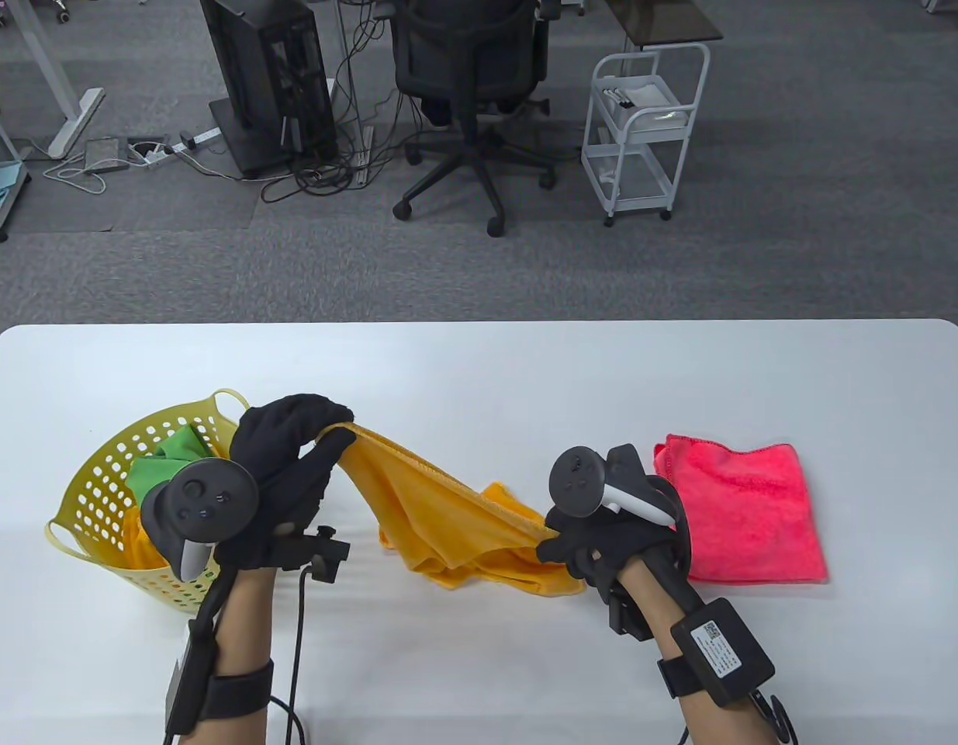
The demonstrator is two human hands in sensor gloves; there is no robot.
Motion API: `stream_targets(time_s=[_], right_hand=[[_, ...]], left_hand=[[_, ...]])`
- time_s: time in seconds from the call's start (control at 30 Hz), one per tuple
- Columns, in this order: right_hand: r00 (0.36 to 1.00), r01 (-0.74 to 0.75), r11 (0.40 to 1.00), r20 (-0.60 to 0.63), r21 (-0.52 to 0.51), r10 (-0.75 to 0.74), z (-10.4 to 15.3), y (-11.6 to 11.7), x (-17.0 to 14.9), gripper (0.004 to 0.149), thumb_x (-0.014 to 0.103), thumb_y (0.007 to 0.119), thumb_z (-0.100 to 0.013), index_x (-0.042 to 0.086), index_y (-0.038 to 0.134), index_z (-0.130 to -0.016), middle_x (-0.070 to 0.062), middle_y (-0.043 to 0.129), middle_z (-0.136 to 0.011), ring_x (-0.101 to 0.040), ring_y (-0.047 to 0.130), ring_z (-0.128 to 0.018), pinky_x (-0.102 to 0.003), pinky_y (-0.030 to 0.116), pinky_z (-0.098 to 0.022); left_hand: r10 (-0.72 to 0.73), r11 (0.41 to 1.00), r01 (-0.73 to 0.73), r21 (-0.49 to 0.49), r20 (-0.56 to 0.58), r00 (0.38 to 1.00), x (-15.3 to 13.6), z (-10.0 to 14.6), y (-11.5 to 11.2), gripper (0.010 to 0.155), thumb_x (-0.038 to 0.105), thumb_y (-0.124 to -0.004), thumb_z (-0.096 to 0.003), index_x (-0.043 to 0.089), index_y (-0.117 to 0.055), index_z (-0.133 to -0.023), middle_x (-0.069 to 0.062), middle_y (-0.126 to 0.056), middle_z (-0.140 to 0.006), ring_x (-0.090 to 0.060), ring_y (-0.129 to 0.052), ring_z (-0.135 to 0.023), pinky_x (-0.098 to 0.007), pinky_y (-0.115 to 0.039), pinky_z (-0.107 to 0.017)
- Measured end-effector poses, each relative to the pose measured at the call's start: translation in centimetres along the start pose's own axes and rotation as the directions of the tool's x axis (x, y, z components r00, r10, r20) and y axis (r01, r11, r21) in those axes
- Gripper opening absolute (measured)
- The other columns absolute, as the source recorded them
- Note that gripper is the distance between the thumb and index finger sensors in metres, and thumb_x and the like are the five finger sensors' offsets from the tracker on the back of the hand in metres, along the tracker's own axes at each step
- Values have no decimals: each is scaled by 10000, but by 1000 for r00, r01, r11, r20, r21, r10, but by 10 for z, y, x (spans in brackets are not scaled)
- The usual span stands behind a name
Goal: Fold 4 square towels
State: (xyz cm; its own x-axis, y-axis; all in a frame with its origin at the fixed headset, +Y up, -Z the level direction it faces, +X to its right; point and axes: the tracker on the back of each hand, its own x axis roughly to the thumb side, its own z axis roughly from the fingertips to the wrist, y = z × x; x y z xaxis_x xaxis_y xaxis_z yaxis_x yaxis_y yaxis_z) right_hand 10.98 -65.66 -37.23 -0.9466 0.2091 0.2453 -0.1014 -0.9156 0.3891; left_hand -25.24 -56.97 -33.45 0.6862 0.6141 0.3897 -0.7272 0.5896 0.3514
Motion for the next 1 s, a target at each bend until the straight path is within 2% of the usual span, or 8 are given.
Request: stream_targets(time_s=[0.27,0.53,0.67,0.8,0.9,1.0], right_hand=[[996,-33,996,-90,-89,25,2,-4,-14,444,382,936,-536,113,874,-883,-62,1089,-519,-80,1017,-147,-266,841,-114],[978,-68,985,-207,-160,34,3,-6,-30,442,413,934,-529,125,896,-862,-56,1078,-552,-100,1022,-198,-278,843,-154],[969,-89,975,-245,-202,38,4,-6,-37,436,410,937,-529,139,897,-868,-60,1054,-644,-133,1030,-285,-304,848,-221],[958,-115,962,-283,-246,42,7,-7,-39,434,391,943,-529,162,882,-893,-111,974,-817,-191,1027,-433,-355,844,-327],[956,-101,954,-293,-282,15,12,-13,-40,431,384,945,-528,165,883,-894,-160,861,-959,-221,1006,-517,-380,831,-387],[963,-57,937,-267,-345,-40,23,-24,-41,432,363,945,-530,138,879,-894,-208,708,-1096,-285,960,-667,-433,805,-476]], left_hand=[[22,999,-21,30,-15,1000,-4,1,9,353,402,-887,-537,249,-913,-854,-61,-875,-972,-451,-780,-946,-697,-437,-761],[42,997,-41,62,-10,999,-3,3,18,352,402,-885,-538,251,-911,-855,-60,-875,-973,-450,-781,-946,-697,-438,-761],[63,996,-62,71,-10,998,-3,3,22,351,399,-886,-539,248,-912,-855,-63,-875,-972,-453,-782,-943,-697,-437,-761],[53,996,-52,76,-16,998,-3,3,23,352,400,-885,-538,248,-912,-855,-64,-875,-973,-454,-781,-944,-698,-438,-760],[58,995,-55,87,-25,998,-4,4,26,351,399,-883,-540,249,-910,-856,-63,-873,-975,-454,-781,-944,-697,-438,-760],[74,992,-70,107,-40,996,-7,5,31,350,397,-879,-543,246,-910,-857,-66,-872,-974,-455,-784,-941,-696,-442,-759]])
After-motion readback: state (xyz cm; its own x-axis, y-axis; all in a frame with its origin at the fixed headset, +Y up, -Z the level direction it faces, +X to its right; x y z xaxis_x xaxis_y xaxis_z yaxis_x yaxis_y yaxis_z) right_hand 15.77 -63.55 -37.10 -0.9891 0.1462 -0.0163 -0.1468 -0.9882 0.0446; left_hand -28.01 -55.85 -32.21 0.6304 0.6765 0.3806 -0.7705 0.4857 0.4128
